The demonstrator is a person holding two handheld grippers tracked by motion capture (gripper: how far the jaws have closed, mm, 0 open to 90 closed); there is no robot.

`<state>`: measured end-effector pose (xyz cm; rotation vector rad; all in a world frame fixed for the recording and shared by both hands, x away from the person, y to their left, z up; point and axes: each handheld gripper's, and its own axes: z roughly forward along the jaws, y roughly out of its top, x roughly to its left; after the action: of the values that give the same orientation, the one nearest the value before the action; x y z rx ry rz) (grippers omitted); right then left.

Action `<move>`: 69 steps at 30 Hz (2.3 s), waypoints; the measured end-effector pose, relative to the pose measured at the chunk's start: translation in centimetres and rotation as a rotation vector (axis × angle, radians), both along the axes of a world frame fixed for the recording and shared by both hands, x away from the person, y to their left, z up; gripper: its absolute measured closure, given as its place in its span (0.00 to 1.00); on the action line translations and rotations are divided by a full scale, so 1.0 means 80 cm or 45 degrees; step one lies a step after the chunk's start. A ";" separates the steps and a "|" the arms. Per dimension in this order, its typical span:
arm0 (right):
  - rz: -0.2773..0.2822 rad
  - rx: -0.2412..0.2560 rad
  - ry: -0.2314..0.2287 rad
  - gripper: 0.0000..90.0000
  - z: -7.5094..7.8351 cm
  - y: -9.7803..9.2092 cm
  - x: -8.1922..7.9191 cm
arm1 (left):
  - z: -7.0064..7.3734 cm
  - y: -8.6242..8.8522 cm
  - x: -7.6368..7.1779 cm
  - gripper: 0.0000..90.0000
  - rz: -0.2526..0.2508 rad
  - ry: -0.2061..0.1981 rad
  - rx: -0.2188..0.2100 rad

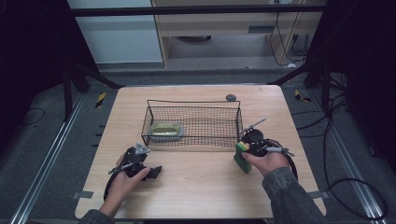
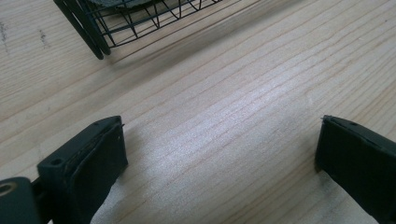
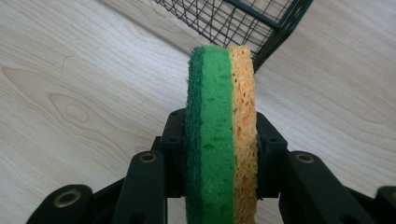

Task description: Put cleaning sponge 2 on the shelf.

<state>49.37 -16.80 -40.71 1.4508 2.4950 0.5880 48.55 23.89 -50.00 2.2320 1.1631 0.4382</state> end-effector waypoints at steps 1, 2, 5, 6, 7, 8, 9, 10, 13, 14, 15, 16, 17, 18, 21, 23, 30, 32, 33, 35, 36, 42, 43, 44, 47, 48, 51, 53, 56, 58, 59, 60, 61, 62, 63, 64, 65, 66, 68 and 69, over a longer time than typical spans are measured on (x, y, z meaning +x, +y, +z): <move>0.007 0.005 -0.013 0.71 0.002 -0.003 -0.001 | 0.000 0.000 0.000 0.00 0.000 -0.001 0.000; 0.000 0.009 -0.017 0.71 0.004 -0.005 -0.002 | -0.001 0.001 0.000 0.00 -0.002 -0.003 -0.004; 0.004 0.016 -0.048 0.71 0.010 -0.014 -0.004 | -0.002 0.002 -0.001 0.00 -0.005 -0.020 -0.019; 0.003 0.017 -0.057 0.71 0.013 -0.017 -0.004 | -0.003 0.003 -0.001 0.00 -0.009 -0.026 -0.022; 0.006 0.020 -0.068 0.71 0.016 -0.021 -0.004 | -0.004 0.004 -0.002 0.00 -0.012 -0.033 -0.028; 0.004 0.024 -0.078 0.71 0.018 -0.025 -0.004 | -0.004 0.004 -0.002 0.00 -0.011 -0.039 -0.031; 0.001 0.024 -0.086 0.71 0.019 -0.028 -0.004 | -0.005 0.004 -0.002 0.00 -0.009 -0.044 -0.038; 0.001 0.024 -0.086 0.71 0.019 -0.028 -0.004 | -0.005 0.004 -0.002 0.00 -0.009 -0.044 -0.038; -0.006 0.026 -0.121 0.71 0.025 -0.043 0.000 | -0.007 0.006 -0.003 0.00 -0.015 -0.071 -0.057; -0.006 0.026 -0.121 0.71 0.025 -0.043 0.000 | -0.007 0.006 -0.003 0.00 -0.015 -0.071 -0.057; -0.009 0.029 -0.137 0.71 0.028 -0.049 0.003 | -0.008 0.007 -0.003 0.00 -0.017 -0.075 -0.060; -0.009 0.029 -0.137 0.71 0.028 -0.049 0.003 | -0.008 0.007 -0.003 0.00 -0.019 -0.079 -0.064; -0.014 0.026 -0.151 0.71 0.032 -0.054 0.006 | -0.009 0.008 -0.004 0.00 -0.024 -0.089 -0.071; -0.013 0.029 -0.163 0.71 0.034 -0.056 0.007 | -0.010 0.008 -0.004 0.00 -0.027 -0.095 -0.074; -0.022 0.026 -0.195 0.71 0.042 -0.063 0.013 | -0.011 0.010 -0.005 0.00 -0.033 -0.112 -0.087; -0.025 0.033 -0.213 0.71 0.048 -0.068 0.017 | -0.011 0.010 -0.005 0.00 -0.036 -0.112 -0.085; -0.038 0.040 -0.272 0.71 0.072 -0.081 0.033 | -0.011 0.010 -0.005 0.00 -0.037 -0.111 -0.086; -0.042 0.052 -0.315 0.71 0.087 -0.084 0.043 | -0.011 0.010 -0.004 0.00 -0.040 -0.111 -0.086; -0.042 0.052 -0.333 0.71 0.092 -0.084 0.047 | -0.011 0.010 -0.004 0.00 -0.041 -0.111 -0.087; -0.040 0.057 -0.353 0.71 0.100 -0.083 0.054 | -0.011 0.010 -0.004 0.00 -0.041 -0.112 -0.089; -0.040 0.057 -0.353 0.71 0.100 -0.083 0.054 | -0.011 0.010 -0.004 0.00 -0.041 -0.112 -0.089; -0.021 0.063 -0.392 0.71 0.118 -0.071 0.077 | -0.011 0.010 -0.004 0.00 -0.041 -0.116 -0.091; -0.023 0.065 -0.399 0.71 0.120 -0.069 0.078 | -0.011 0.010 -0.004 0.00 -0.041 -0.116 -0.091; -0.027 0.074 -0.407 0.71 0.121 -0.067 0.079 | -0.011 0.010 -0.004 0.00 -0.043 -0.115 -0.089; -0.020 0.099 -0.434 0.71 0.126 -0.061 0.081 | -0.011 0.010 -0.004 0.00 -0.044 -0.114 -0.086; -0.017 0.105 -0.437 0.71 0.127 -0.059 0.081 | -0.011 0.010 -0.004 0.00 -0.043 -0.114 -0.087; -0.012 0.114 -0.437 0.71 0.127 -0.054 0.084 | -0.011 0.010 -0.004 0.00 -0.043 -0.114 -0.087; -0.008 0.115 -0.437 0.71 0.127 -0.050 0.088 | -0.011 0.010 -0.004 0.00 -0.041 -0.115 -0.091; 0.001 0.123 -0.447 0.71 0.127 -0.044 0.094 | -0.011 0.010 -0.003 0.00 -0.046 -0.115 -0.090; 0.003 0.125 -0.448 0.71 0.127 -0.042 0.096 | -0.011 0.010 -0.003 0.00 -0.048 -0.115 -0.090; 0.006 0.125 -0.449 0.71 0.127 -0.040 0.098 | -0.011 0.010 -0.003 0.00 -0.049 -0.116 -0.090; 0.016 0.114 -0.453 0.71 0.126 -0.036 0.101 | -0.011 0.010 -0.003 0.00 -0.049 -0.116 -0.090; 0.018 0.112 -0.455 0.71 0.126 -0.034 0.102 | -0.011 0.010 -0.003 0.00 -0.049 -0.115 -0.090; 0.018 0.112 -0.455 0.71 0.126 -0.034 0.102 | -0.011 0.010 -0.003 0.00 -0.049 -0.115 -0.090; 0.025 0.114 -0.456 0.71 0.126 -0.030 0.104 | -0.011 0.010 -0.003 0.00 -0.050 -0.115 -0.089; 0.034 0.117 -0.460 0.71 0.125 -0.028 0.105 | -0.011 0.010 -0.003 0.00 -0.050 -0.115 -0.090; 0.043 0.119 -0.466 0.71 0.125 -0.026 0.105 | -0.011 0.010 -0.003 0.00 -0.050 -0.115 -0.089; 0.047 0.126 -0.471 0.71 0.125 -0.024 0.106 | -0.011 0.010 -0.003 0.00 -0.050 -0.115 -0.089; 0.062 0.125 -0.475 0.71 0.124 -0.020 0.106 | -0.011 0.010 -0.003 0.00 -0.051 -0.116 -0.090; 0.064 0.122 -0.473 0.71 0.123 -0.019 0.106 | -0.011 0.010 -0.003 0.00 -0.051 -0.115 -0.090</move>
<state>57.89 -18.29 -30.84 1.1817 2.2419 0.9053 48.34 24.72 -50.91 2.1485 1.0688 0.4697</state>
